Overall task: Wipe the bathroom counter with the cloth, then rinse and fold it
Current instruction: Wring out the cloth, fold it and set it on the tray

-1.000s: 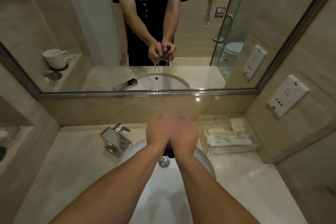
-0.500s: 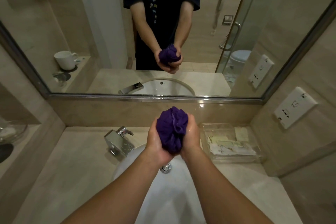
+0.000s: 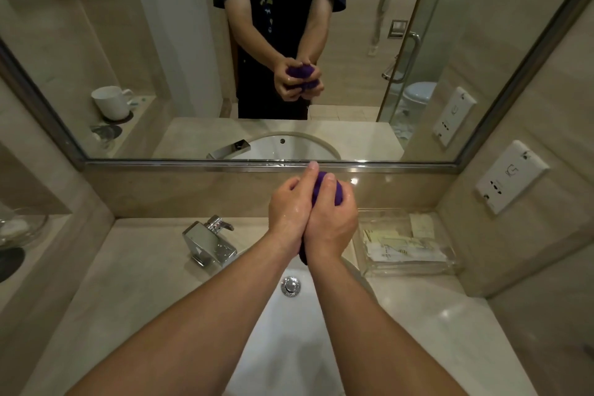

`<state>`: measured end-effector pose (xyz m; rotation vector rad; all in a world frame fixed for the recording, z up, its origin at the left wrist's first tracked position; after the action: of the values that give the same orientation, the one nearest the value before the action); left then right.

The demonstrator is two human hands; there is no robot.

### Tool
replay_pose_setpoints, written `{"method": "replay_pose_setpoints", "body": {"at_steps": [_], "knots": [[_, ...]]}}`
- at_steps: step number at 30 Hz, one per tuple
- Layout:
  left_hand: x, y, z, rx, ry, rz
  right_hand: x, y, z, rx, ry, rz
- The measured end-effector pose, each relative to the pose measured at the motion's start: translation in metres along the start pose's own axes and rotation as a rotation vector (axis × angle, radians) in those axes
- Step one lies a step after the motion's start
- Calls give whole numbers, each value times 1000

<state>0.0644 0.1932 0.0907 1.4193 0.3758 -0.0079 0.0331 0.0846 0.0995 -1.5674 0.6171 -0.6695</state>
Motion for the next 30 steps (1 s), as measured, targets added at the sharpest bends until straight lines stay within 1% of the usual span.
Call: {"method": "replay_pose_setpoints", "body": {"at_steps": [2, 5, 9, 12, 14, 15, 17, 18, 19, 21, 23, 25, 27, 28, 29, 30], "knots": [[1, 0, -8, 48, 84, 27, 5, 3, 1, -35, -34, 30], [3, -2, -13, 62, 126, 44, 11, 6, 6, -94, -108, 40], [9, -6, -17, 149, 112, 50, 8, 14, 9, -105, -111, 62], [10, -2, -16, 241, 80, 86, 8, 12, 11, -99, -131, 66], [11, -5, -13, 148, -12, 47, 15, 5, 8, -96, -109, 72], [10, -9, -14, 32, -61, -29, 22, 4, 4, -58, -69, 118], [6, -27, -17, -248, -115, -225, 30, 8, -2, 90, 29, 274], [1, -34, -16, -329, -137, -281, 32, 11, -2, 165, 59, 334], [-6, -38, -11, -372, -169, -295, 31, 9, -2, 196, 64, 350], [-14, -33, 5, -456, -197, -266, 30, 5, 0, 169, 9, 295], [-6, -23, 9, -558, -128, -235, 27, 3, 4, 128, -113, 213], [11, -9, -1, -580, -38, -144, 30, 3, 10, 109, -294, 161], [23, 5, -6, -444, -37, -22, 33, 0, 18, 164, -425, 188], [24, 11, -4, -357, -59, 31, 32, -3, 21, 173, -437, 196], [22, 16, -1, -283, -78, 78, 31, -8, 21, 150, -406, 179], [20, 20, 5, -220, -97, 109, 29, -10, 18, 99, -340, 147]]}}
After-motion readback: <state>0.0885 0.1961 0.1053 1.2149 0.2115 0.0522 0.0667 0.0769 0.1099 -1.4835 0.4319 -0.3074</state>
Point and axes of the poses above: each hand's wrist, its own x-axis towards the middle knuckle, its own z-axis out of the palm, y = z × x, the point moved 8 cm from there along x, towards the middle knuckle, and after that the axes turned 5 degrees about y, right-handed, at the moved point
